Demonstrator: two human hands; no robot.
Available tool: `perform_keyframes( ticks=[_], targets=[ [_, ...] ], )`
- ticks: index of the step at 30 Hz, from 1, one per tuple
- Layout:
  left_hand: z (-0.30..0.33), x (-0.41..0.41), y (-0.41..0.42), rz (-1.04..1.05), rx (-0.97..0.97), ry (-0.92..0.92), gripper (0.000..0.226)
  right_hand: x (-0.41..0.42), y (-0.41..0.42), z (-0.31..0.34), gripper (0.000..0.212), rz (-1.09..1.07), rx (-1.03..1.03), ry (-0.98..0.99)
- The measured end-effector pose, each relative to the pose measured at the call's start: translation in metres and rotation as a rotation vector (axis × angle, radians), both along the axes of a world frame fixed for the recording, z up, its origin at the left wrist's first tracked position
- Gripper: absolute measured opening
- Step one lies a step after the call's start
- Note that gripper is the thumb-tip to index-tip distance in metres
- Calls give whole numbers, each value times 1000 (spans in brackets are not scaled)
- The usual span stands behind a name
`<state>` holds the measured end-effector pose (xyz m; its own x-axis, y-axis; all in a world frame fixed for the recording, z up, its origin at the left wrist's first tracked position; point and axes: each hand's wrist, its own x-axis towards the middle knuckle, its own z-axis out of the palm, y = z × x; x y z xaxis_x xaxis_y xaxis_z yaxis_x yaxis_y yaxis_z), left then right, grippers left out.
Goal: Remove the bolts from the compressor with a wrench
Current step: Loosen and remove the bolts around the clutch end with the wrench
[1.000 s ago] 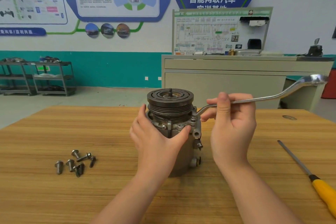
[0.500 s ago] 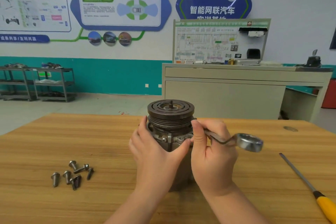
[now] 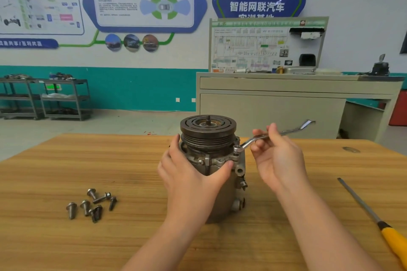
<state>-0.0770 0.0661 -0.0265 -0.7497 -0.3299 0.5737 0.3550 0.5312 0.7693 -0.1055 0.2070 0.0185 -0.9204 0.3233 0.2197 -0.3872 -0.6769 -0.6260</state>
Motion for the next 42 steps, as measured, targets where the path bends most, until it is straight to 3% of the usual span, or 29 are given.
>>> perform_keyframes(
  ticks=[4, 9, 18, 20, 24, 26, 30, 34, 38, 42],
  targets=[
    [1, 0, -2, 12, -15, -22, 123, 9, -3, 3, 18, -67, 29, 182],
    [2, -1, -2, 22, -10, -35, 123, 24, -14, -2, 11, -532, 497, 419],
    [1, 0, -2, 14, -29, -50, 120, 30, -21, -12, 15, -707, 684, 565],
    [0, 1, -1, 26, -42, -41, 118, 29, -22, -16, 10, -782, 794, 649],
    [3, 4, -2, -37, -11, -69, 119, 29, -24, -26, 26, -905, 1065, 796],
    [4, 7, -3, -118, 45, -65, 121, 30, -25, -26, 24, -970, 1128, 818],
    [6, 10, -3, -88, 23, -62, 120, 27, -23, -28, 27, -1018, 1144, 858],
    [5, 6, -2, -11, -24, -50, 118, 23, -19, -30, 49, -899, 949, 772],
    [4, 4, -1, 22, -32, -35, 119, 19, -18, -33, 39, -760, 828, 749],
    [3, 4, -1, 7, -31, -19, 119, 27, -22, -29, 37, -847, 943, 782]
  ],
)
